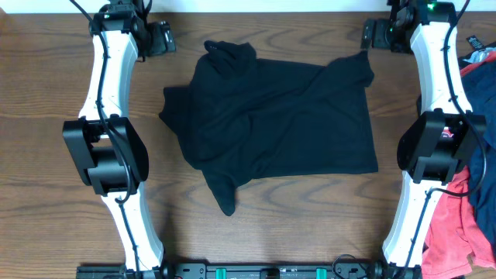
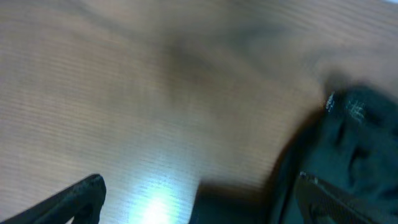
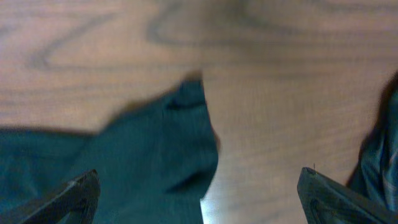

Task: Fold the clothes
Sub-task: 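Release the shirt's top corners and raise both grippers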

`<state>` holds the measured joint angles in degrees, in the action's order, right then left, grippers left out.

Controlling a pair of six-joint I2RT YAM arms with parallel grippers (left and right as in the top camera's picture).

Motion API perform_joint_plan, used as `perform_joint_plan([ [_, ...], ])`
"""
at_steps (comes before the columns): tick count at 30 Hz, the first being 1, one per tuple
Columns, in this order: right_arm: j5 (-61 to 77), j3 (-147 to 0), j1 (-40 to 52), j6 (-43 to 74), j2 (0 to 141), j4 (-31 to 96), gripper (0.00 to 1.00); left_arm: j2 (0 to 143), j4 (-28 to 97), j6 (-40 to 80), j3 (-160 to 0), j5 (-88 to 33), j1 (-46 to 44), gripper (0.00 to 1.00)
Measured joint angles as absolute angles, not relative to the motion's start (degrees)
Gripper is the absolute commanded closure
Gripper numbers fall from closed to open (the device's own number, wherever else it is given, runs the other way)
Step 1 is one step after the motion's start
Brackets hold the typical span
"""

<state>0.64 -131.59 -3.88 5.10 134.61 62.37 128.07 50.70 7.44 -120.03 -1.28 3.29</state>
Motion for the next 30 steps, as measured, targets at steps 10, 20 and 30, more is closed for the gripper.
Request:
perform_joint_plan([
  [10, 4.14, -131.74, -3.4, 4.43, 126.85, 74.43, 0.01, 127.92, 64.4, 7.44, -120.03, -5.58, 4.14, 0.02],
  [20, 4.99, -131.46, 0.19, 3.64, 123.9, 80.93, 0.01, 118.54, 76.25, 6.85, -120.01, -9.19, 4.14, 0.02],
  [30, 2.61, -131.15, 1.85, 4.71, 122.67, 86.39, 0.01, 100.68, 77.91, 5.89, -112.51, -9.54, 2.94, 0.02],
])
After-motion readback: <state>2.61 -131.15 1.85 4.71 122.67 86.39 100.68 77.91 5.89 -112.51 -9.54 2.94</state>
